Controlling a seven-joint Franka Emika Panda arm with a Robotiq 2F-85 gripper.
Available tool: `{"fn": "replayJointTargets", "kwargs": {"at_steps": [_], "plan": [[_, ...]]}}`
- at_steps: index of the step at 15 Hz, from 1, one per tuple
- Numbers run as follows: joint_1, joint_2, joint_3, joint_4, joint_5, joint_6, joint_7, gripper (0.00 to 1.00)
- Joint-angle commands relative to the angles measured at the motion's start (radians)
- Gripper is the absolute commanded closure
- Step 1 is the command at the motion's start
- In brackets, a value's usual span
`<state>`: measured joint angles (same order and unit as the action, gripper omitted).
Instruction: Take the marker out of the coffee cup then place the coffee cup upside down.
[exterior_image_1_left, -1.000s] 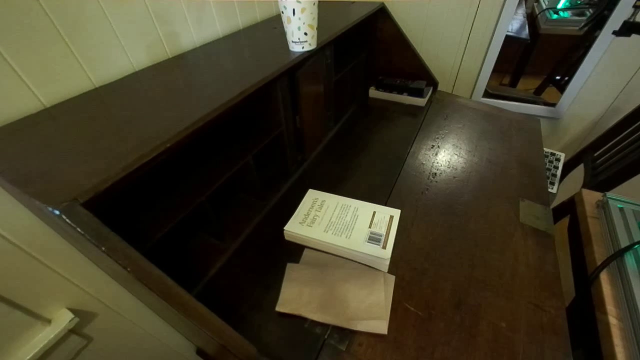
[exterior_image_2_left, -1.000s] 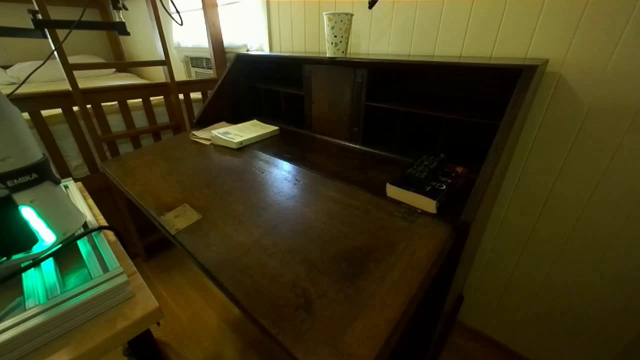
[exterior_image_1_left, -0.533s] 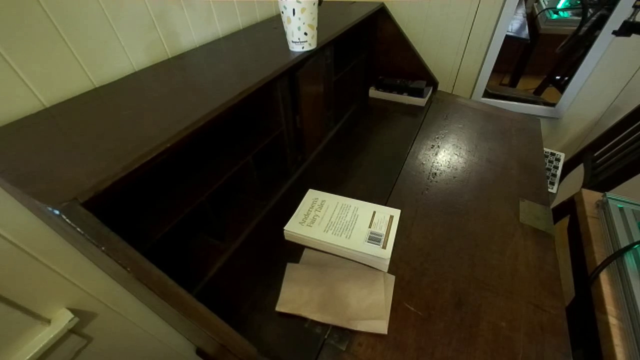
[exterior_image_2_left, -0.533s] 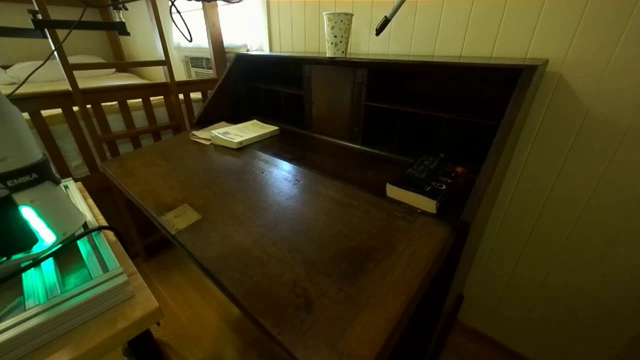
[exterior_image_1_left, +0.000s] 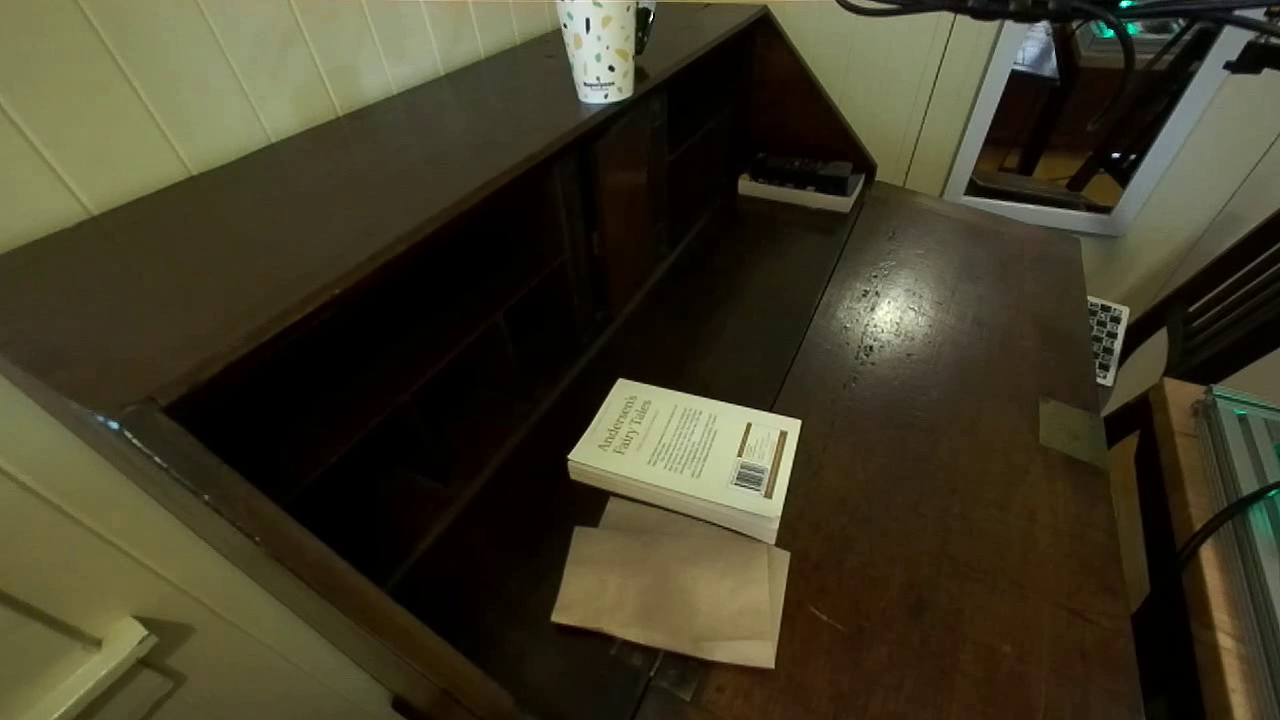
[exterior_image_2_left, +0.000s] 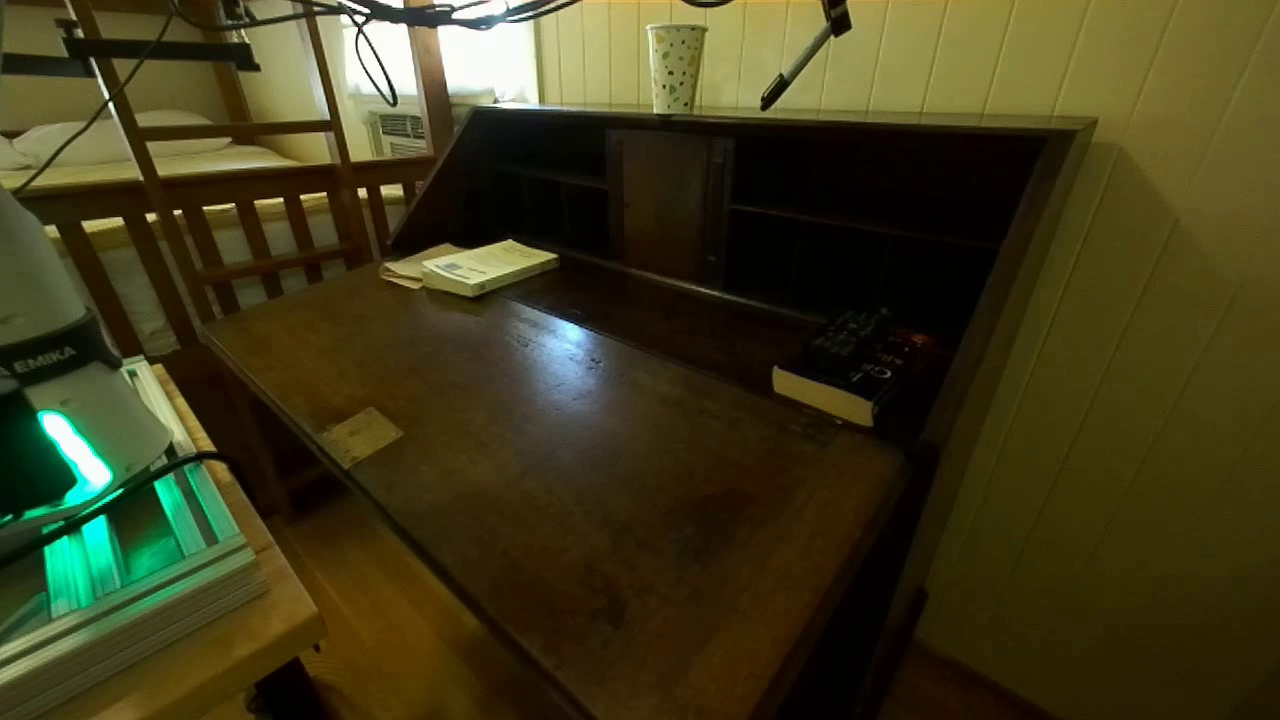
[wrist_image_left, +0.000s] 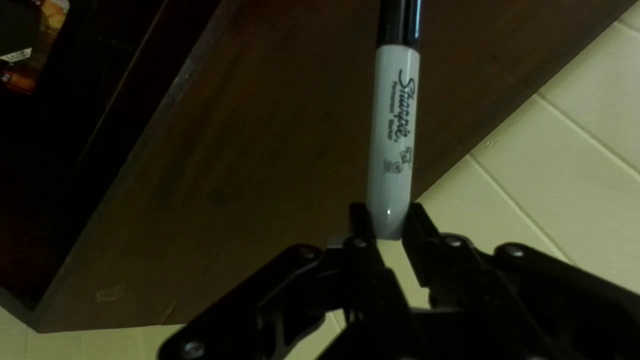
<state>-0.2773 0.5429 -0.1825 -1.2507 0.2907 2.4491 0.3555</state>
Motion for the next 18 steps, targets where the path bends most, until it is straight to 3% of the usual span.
{"fn": "replayJointTargets", "kwargs": {"at_steps": [1,2,4,12,18], "plan": [[-0.011,0.04,0.002,0.047,0.022,0.016,0.037,0.94],[-0.011,0.043,0.001,0.048,0.02,0.02,0.043,0.86],[-0.011,0.051,-0.001,0.052,0.016,0.024,0.058,0.53],[-0.009,0.065,-0.001,0.06,0.013,0.038,0.098,0.0],[-0.02,0.011,0.017,0.045,0.028,-0.05,0.085,0.0]]}}
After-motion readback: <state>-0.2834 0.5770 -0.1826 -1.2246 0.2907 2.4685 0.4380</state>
